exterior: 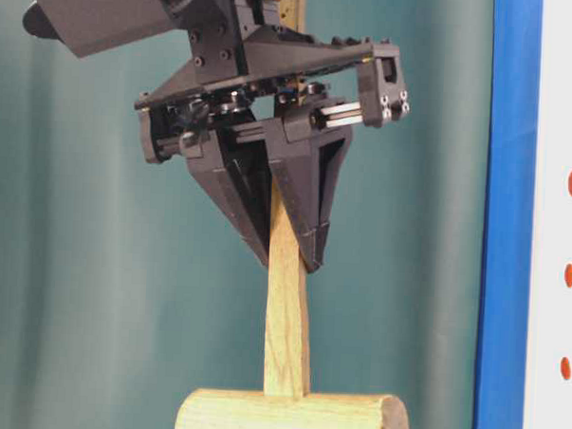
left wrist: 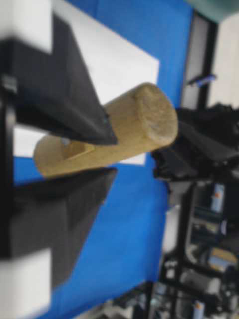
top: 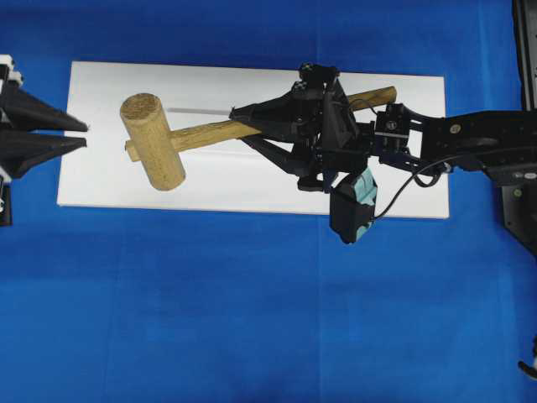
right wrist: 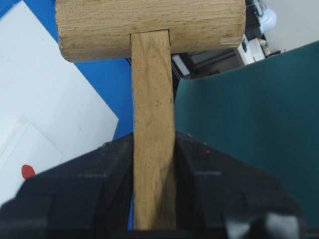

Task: Hit the mark with a hammer.
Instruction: 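Raise the mallet and bring its head toward the left gripper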

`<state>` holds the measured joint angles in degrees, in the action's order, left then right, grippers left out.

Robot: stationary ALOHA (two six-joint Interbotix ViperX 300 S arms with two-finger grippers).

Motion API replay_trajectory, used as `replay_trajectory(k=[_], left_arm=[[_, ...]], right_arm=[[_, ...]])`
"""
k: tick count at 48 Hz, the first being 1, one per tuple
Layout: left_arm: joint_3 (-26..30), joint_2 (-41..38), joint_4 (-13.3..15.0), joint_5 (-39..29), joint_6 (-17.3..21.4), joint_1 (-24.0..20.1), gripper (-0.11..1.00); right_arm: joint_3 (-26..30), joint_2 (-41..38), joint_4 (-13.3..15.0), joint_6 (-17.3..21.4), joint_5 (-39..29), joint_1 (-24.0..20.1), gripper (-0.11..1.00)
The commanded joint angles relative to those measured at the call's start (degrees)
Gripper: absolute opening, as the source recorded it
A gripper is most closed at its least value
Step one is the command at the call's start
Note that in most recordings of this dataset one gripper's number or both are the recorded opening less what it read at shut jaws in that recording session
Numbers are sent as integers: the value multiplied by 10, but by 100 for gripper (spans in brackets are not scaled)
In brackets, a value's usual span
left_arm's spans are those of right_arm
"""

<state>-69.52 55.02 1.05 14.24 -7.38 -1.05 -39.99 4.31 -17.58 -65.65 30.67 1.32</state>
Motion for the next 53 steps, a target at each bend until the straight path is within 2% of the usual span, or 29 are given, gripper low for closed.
replay_trajectory(k=[1,9,13,24,35,53], left_arm=[[7,-5,2,5,-13,-2,32],[4,-5,2,2,-40,-2,80],[4,-5,1,3,-42,-2,92],[6,-32,3,28,-54,-12,92],[28,-115,3,90,-82,-29,92],[83,-229,3,129,-83,-33,92]], right_arm=[[18,19,-2,1,10,1,9],[19,19,-1,1,10,1,9],[19,20,-1,1,10,1,9],[21,19,-2,1,10,1,9],[21,19,-2,1,9,1,9],[21,19,-2,1,6,2,9]])
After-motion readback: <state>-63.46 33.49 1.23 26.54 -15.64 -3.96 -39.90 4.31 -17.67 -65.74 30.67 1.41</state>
